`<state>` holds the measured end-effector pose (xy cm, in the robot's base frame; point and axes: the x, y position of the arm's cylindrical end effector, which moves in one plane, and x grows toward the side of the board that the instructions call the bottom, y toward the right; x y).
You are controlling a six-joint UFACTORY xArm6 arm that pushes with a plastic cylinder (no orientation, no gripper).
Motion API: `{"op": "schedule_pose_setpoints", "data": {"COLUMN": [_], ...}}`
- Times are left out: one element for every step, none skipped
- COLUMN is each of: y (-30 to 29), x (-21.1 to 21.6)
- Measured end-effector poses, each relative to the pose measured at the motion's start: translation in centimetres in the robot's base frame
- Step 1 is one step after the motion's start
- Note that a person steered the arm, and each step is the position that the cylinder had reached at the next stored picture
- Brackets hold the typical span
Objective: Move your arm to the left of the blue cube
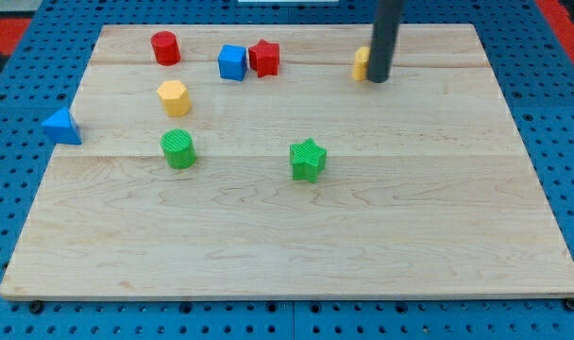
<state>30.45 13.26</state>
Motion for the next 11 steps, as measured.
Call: {"op": "schedule_pose_setpoints", "data": {"y": [-0.9, -0.9, -12.4, -19.4, -24.2, -25.8, -25.8, -26.0, -24.0, -23.1, -26.7], "x": [1.1, 4.1, 4.8, 1.8, 0.6, -0.3, -2.6, -5.4, -7.6, -6.1, -3.6]}}
